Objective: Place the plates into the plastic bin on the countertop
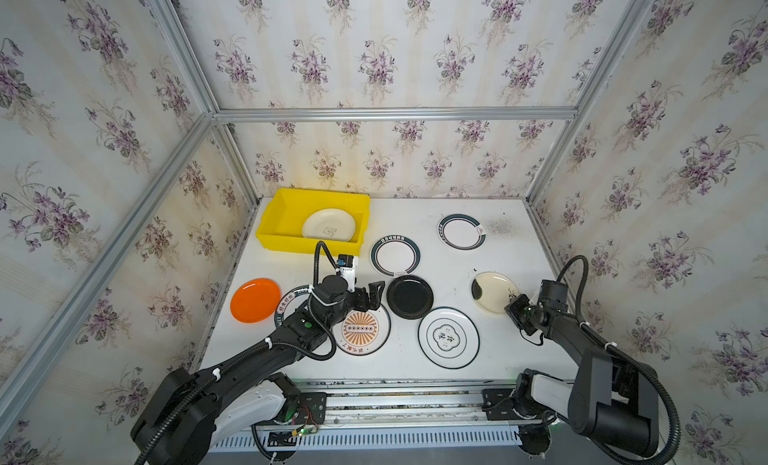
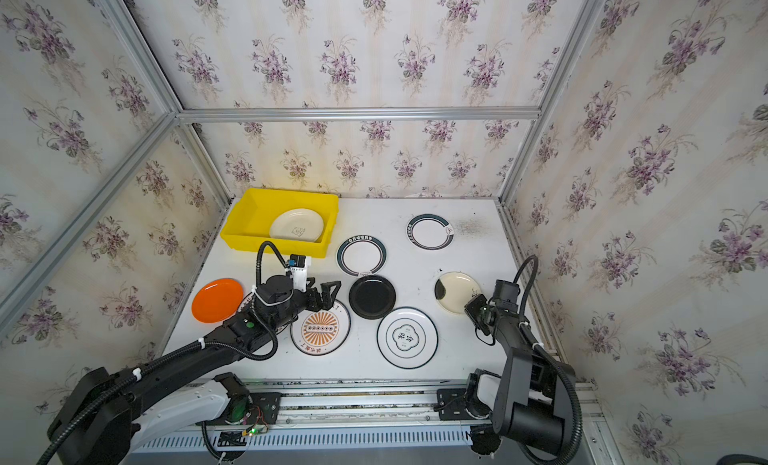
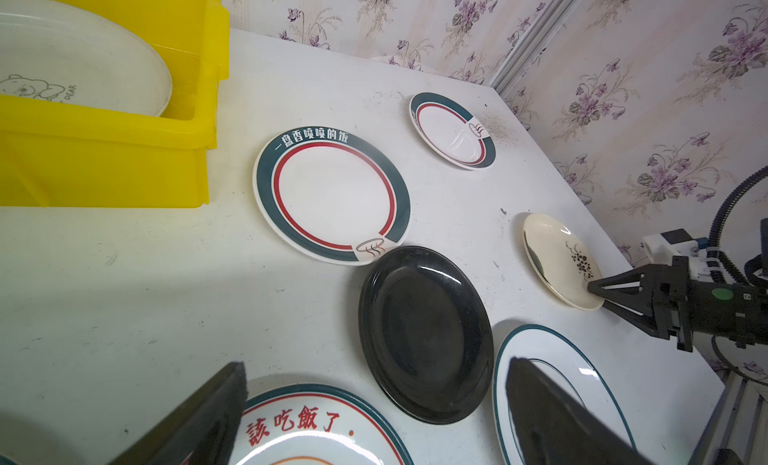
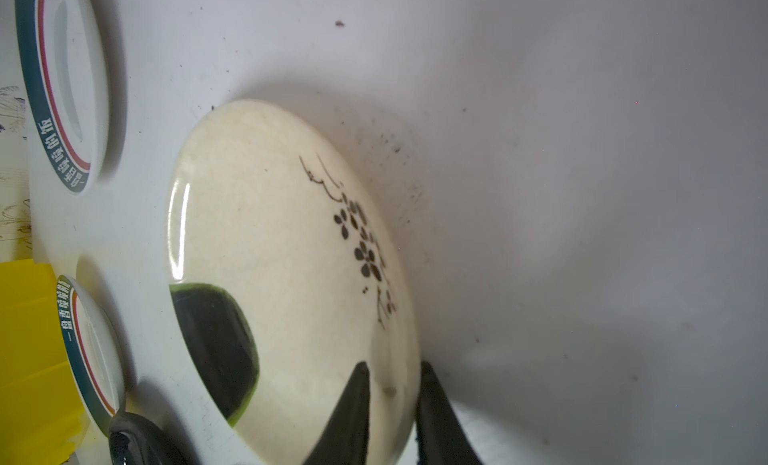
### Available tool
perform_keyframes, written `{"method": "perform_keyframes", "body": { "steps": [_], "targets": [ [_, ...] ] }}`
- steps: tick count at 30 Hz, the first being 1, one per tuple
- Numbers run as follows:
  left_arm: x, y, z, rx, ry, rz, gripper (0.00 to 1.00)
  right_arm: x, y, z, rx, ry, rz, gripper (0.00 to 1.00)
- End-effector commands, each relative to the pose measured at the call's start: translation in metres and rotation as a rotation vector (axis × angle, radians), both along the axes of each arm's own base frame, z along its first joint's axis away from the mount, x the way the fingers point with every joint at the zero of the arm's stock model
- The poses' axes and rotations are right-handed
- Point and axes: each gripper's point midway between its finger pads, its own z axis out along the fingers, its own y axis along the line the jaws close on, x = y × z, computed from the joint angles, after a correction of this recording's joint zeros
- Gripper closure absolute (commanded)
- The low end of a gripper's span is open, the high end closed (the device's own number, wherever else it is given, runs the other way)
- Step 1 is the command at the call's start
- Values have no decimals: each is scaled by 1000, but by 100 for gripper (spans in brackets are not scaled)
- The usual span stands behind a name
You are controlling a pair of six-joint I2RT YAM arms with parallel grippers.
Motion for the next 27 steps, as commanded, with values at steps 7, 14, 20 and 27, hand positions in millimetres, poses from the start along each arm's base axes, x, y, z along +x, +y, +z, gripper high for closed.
{"method": "perform_keyframes", "body": {
  "steps": [7, 14, 20, 27],
  "targets": [
    [2, 2, 6, 3, -21, 14, 0, -4, -8, 4, -46, 37, -11, 99],
    [0, -1, 9, 3, -32, -14, 0, -3, -5, 15, -30, -5, -15, 100],
    [-2, -3, 10, -7, -37, -31, 0, 0, 5, 32, 5, -73, 4, 100],
    [-7, -9, 18, -39, -77, -78, 0, 6, 19, 72, 47, -200, 57, 100]
  ]
}}
